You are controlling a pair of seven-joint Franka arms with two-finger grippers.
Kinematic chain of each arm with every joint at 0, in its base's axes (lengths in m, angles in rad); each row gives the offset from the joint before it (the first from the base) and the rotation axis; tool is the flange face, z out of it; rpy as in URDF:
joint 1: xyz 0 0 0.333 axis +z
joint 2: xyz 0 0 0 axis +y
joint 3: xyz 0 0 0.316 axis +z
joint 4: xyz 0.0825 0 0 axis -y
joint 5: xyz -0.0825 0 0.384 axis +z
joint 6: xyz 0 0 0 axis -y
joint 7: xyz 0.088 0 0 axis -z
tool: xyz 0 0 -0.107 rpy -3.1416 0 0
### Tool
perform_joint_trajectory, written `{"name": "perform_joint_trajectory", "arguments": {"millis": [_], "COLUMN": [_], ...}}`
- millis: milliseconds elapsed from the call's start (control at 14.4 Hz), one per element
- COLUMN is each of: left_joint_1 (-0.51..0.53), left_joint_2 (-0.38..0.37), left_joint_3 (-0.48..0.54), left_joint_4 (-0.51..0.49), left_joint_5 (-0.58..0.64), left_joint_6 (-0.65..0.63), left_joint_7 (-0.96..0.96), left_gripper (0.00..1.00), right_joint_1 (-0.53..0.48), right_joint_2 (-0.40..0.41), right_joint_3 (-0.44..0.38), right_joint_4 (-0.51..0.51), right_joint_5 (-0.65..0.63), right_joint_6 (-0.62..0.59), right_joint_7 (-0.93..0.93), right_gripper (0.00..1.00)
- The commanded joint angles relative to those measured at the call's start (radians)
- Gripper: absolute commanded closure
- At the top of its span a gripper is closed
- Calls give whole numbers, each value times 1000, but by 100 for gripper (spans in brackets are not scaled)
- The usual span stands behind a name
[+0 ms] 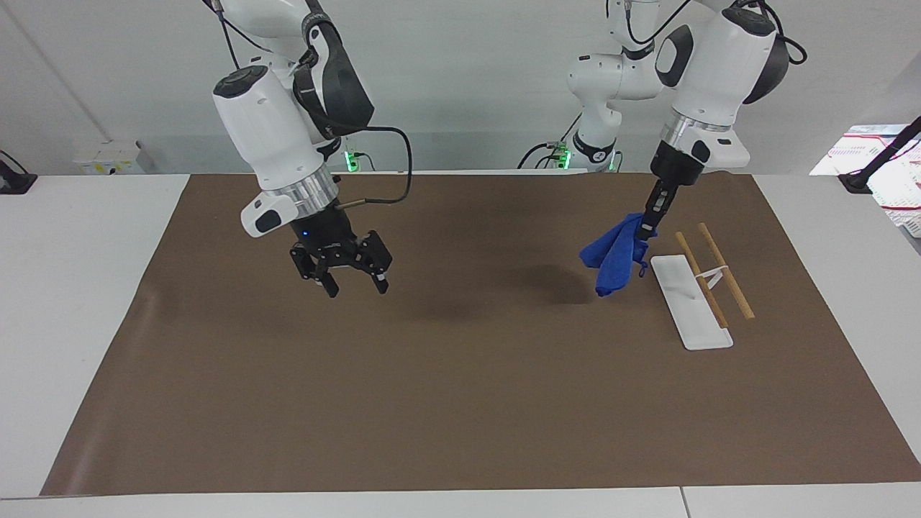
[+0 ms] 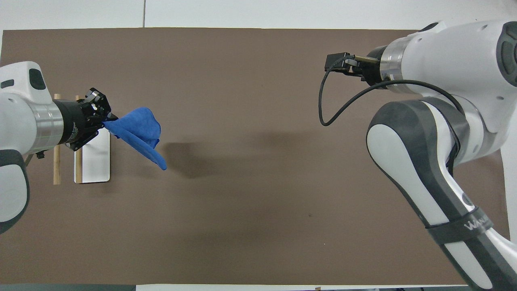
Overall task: Right arm passes towel to left arm to hang
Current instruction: 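Carry the towel with the left gripper while the right gripper withdraws, then lower the towel over the wooden rack crossbar with the left gripper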
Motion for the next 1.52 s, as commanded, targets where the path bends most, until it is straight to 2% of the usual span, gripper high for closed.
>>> {"name": "perform_joint_trajectory", "arguments": {"millis": [0, 554, 832, 970, 1317, 1455], "left_joint_1": [79, 285, 337, 358, 426, 456], "left_joint_2": [-19, -19, 15, 26, 80, 95], "left_joint_3": [-3, -1, -1, -1, -1, -1], "left_joint_4": [-5, -10, -4, -4, -8, -14], "left_joint_5": [17, 17, 16, 16, 17, 16], "left_joint_6": [-32, -37, -18, -5, 52, 69], "left_joint_7": [164, 523, 701, 759, 949, 1031], "left_gripper": [100, 100, 100, 100, 100, 100], "right_joint_1": [-43, -185, -238, -274, -275, -284], "right_joint_2": [-70, -211, -164, -156, -177, -170], "right_joint_3": [10, 9, 9, 10, 10, 9], "right_joint_4": [-24, 6, 172, 183, 138, 155], "right_joint_5": [-81, -118, -118, -117, -117, -106], "right_joint_6": [-109, -454, -655, -666, -677, -697], "right_joint_7": [-50, -142, -142, -144, -145, -153], "right_gripper": [0, 0, 0, 0, 0, 0]}}
